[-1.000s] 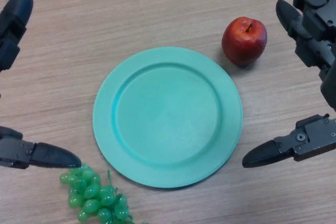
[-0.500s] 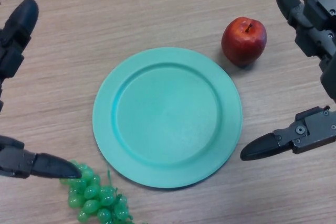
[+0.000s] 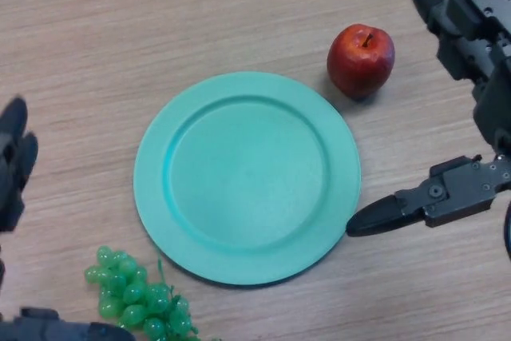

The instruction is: Pick up the green grapes and place it on the plate

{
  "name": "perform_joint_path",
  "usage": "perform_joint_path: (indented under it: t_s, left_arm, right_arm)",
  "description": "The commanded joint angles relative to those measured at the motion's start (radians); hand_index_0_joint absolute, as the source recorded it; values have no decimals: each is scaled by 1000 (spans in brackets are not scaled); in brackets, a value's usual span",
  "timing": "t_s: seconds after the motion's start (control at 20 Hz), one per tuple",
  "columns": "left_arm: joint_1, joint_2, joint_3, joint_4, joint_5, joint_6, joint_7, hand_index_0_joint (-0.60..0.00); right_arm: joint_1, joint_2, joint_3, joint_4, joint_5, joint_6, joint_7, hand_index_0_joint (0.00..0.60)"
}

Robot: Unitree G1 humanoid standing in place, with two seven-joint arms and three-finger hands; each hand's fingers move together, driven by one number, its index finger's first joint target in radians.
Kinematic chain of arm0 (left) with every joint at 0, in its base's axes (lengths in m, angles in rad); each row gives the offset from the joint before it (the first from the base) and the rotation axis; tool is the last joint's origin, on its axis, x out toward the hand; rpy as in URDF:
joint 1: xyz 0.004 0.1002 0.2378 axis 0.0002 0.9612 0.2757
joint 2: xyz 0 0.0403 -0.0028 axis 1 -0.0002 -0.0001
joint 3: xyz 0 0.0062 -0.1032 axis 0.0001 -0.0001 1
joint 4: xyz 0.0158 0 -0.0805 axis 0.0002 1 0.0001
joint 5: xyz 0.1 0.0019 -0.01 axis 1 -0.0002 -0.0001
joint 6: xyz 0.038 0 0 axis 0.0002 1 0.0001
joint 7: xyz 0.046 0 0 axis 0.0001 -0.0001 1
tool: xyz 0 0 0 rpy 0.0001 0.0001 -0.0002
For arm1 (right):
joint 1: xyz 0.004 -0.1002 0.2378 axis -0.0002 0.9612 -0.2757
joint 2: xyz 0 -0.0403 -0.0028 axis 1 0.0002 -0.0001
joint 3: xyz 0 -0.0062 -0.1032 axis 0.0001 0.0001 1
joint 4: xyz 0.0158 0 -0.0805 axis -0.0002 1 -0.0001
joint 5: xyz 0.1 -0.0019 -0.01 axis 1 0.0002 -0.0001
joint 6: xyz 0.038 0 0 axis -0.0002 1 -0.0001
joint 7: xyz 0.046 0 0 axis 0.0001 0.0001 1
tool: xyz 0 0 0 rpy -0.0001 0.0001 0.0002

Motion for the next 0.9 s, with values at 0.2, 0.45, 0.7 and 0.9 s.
perform_joint_path:
  t_s: [0.2,0.45,0.7,0.9]
  left_arm:
    - [92,20,-96,198,189,-369,258,0]
    - [20,20,-164,401,326,-424,517,0]
    - [-31,20,-257,471,315,-346,591,0]
    - [-23,20,-273,459,293,-243,587,0]
  right_arm:
    - [-29,14,-20,-52,-59,-94,12,0]
    - [-35,22,-18,-52,-64,-88,22,0]
    - [-31,24,-29,-52,-45,-97,22,0]
    - [-32,13,-42,-52,-24,-93,12,0]
